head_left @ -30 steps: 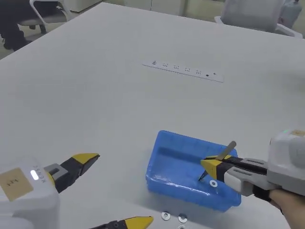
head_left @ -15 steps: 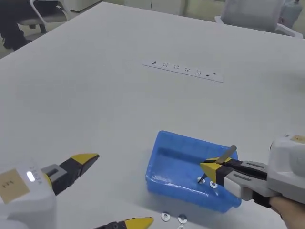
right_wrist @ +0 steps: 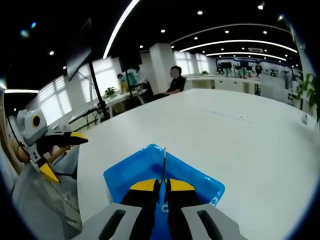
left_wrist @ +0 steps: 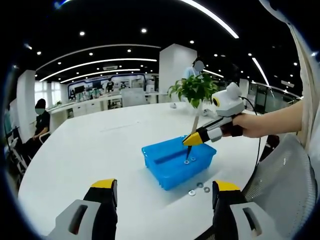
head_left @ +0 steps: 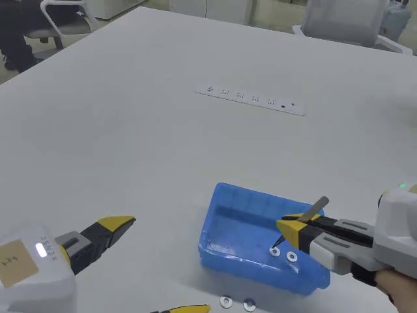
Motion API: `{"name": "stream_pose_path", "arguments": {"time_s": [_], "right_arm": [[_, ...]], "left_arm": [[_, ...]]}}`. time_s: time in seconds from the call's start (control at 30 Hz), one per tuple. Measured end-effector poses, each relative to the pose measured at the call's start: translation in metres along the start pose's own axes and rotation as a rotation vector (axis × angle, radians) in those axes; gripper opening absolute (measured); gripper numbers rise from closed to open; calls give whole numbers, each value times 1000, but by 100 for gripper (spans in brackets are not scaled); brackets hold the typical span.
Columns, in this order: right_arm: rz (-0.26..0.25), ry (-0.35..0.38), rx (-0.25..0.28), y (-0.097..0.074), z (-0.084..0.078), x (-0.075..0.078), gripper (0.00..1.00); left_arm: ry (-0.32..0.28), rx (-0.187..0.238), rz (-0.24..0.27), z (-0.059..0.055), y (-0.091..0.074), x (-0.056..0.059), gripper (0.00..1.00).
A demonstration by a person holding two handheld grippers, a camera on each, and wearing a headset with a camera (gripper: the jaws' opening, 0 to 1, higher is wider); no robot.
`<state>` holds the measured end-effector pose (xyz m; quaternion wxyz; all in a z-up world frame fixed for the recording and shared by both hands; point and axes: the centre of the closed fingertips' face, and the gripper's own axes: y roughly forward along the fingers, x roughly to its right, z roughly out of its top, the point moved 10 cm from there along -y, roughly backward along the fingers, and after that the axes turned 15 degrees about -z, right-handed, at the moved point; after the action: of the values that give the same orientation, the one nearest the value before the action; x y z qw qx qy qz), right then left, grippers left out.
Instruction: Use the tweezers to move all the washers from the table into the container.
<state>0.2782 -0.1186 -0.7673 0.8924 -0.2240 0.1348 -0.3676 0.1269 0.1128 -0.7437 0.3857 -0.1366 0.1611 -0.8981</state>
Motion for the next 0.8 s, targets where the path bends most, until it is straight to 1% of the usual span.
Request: {"name": "stream_pose_path", "arguments": {"time_s": [0.27, 0.4, 0.53, 0.63, 0.8], "right_arm": [[-1, -3, 45, -14, 11, -5, 4], [0, -1, 63, -24, 14, -10, 4], [2, -3, 76, -38, 17, -18, 4], [19, -3, 94, -50, 17, -27, 4], [42, -11, 104, -61, 13, -38, 4]], "left_arm": [[0, -7, 4, -1, 0, 0, 78], [0, 0, 2, 0, 0, 0, 79], [-2, 4, -4, 0, 0, 0, 79], [2, 1, -7, 0, 0, 0, 79], [2, 1, -5, 0, 1, 0, 79]]}}
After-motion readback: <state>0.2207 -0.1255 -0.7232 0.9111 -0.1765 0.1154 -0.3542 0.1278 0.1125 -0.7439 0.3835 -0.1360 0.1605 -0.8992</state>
